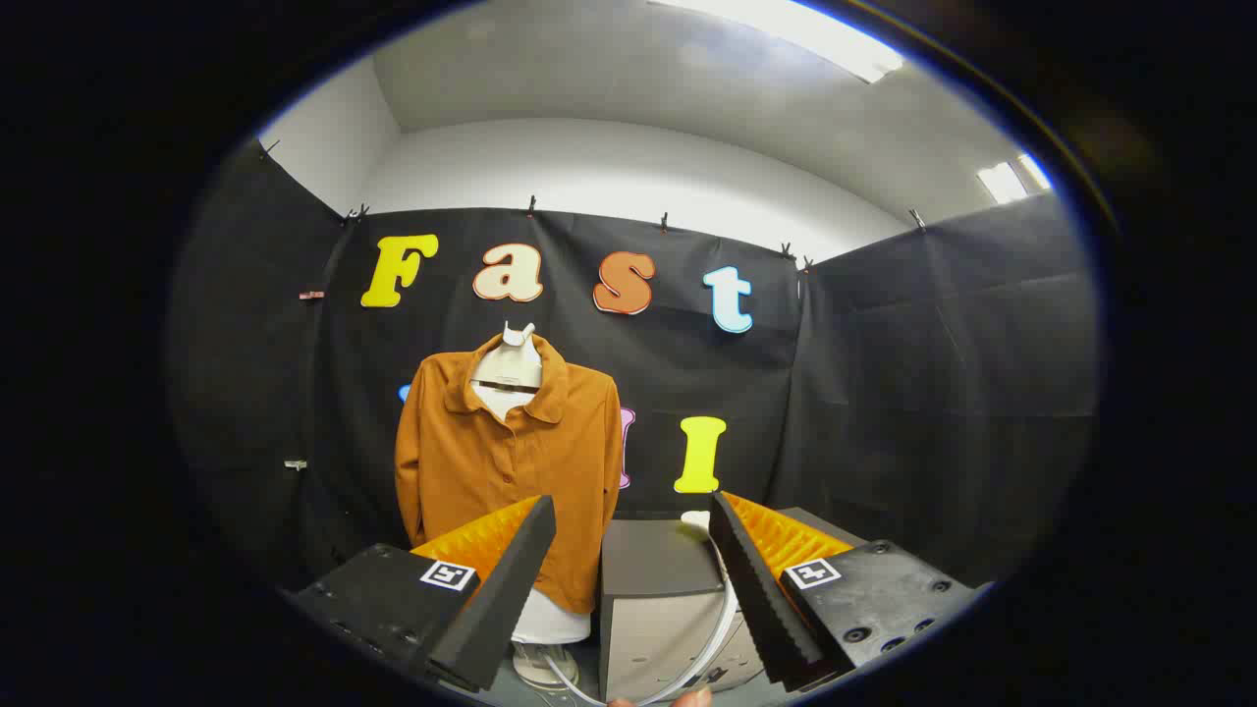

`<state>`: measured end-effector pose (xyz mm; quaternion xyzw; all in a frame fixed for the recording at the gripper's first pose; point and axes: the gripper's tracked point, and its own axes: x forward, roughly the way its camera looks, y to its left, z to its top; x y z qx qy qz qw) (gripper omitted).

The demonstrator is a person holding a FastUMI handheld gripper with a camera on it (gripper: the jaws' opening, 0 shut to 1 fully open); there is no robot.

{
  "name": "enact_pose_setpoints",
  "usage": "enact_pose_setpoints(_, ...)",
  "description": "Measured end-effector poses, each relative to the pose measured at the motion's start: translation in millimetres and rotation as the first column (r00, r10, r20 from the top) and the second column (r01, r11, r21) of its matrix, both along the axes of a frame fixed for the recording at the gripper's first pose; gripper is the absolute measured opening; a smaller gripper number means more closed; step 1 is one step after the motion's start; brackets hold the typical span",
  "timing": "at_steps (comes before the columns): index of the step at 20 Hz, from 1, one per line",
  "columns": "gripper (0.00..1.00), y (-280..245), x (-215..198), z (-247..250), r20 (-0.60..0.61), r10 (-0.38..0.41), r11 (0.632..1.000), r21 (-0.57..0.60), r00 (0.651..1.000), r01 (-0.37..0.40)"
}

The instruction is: Iron the clothes twice with a garment steamer, once on the left side and once on the right side.

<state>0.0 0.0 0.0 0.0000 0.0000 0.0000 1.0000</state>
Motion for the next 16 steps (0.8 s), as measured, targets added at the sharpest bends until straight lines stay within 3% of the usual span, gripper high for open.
enact_pose_setpoints(16,0.98,2.6,7.5,-5.1,-0.02,-0.002,1.0,0.004,1.0,0.002)
